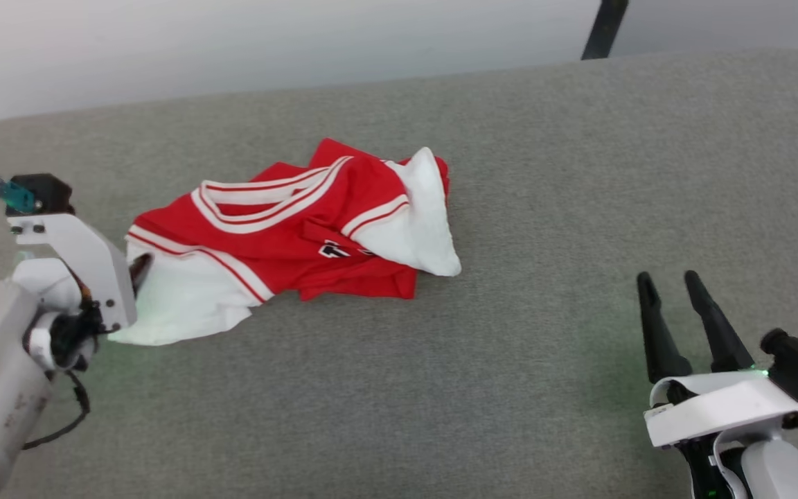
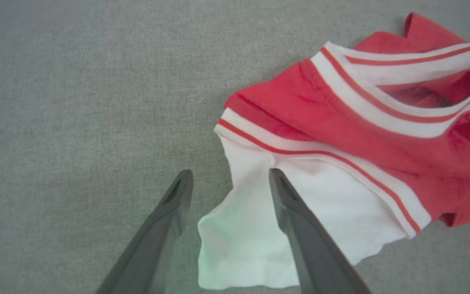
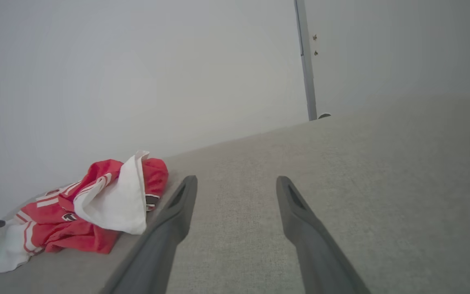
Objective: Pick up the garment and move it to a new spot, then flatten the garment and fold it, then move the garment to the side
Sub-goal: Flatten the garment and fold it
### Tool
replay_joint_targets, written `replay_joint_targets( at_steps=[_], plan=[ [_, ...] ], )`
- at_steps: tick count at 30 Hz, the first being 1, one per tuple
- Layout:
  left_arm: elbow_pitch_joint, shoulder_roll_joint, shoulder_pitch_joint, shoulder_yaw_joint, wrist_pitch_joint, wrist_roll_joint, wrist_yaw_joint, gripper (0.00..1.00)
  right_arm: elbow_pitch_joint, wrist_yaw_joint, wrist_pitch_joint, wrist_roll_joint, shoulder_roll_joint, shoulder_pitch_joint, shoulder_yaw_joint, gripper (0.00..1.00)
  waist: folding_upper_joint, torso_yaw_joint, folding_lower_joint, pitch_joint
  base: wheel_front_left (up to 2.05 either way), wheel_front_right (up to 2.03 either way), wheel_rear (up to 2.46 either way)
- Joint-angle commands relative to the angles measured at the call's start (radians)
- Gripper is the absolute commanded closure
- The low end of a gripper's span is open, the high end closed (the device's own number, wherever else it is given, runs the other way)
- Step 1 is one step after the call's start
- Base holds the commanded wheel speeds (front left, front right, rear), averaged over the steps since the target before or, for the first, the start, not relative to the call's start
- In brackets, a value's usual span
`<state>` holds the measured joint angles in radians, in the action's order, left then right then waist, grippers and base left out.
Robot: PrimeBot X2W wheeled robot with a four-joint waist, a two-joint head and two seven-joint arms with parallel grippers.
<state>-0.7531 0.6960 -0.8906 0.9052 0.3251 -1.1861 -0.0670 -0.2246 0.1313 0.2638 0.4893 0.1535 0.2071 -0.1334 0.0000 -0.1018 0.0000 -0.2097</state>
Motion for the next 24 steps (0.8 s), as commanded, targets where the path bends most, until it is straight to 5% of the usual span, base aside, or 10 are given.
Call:
replay_joint_targets(
  at_steps=[1,7,15,24],
  plan=[
    [-0.001,-0.008,0.018,-0.01,-0.045,0.006,0.009,0.0,-0.005,-0.001,0.001,0.012,0.02,0.018,-0.029,0.0,0.0,0.026,0.0,0.015,0.0,0.0,0.0],
    [0.083,-0.055,0.079,-0.044,-0.257,0.02,0.004,0.0,-0.035,-0.001,-0.038,0.04,0.132,0.079,-0.195,0.0,0.0,0.112,0.0,0.039,0.0,0.0,0.0],
    [0.278,-0.106,0.212,-0.038,-0.518,0.091,-0.068,0.0,-0.017,-0.001,-0.168,0.064,0.293,0.214,-0.439,0.0,0.0,0.235,0.0,0.042,0.0,0.0,0.0],
    [0.504,-0.129,0.337,-0.123,-0.591,0.253,-0.172,0.0,-0.058,-0.001,-0.223,0.105,0.37,0.348,-0.603,0.0,0.0,0.338,0.0,0.02,0.0,0.0,0.0]
  ],
)
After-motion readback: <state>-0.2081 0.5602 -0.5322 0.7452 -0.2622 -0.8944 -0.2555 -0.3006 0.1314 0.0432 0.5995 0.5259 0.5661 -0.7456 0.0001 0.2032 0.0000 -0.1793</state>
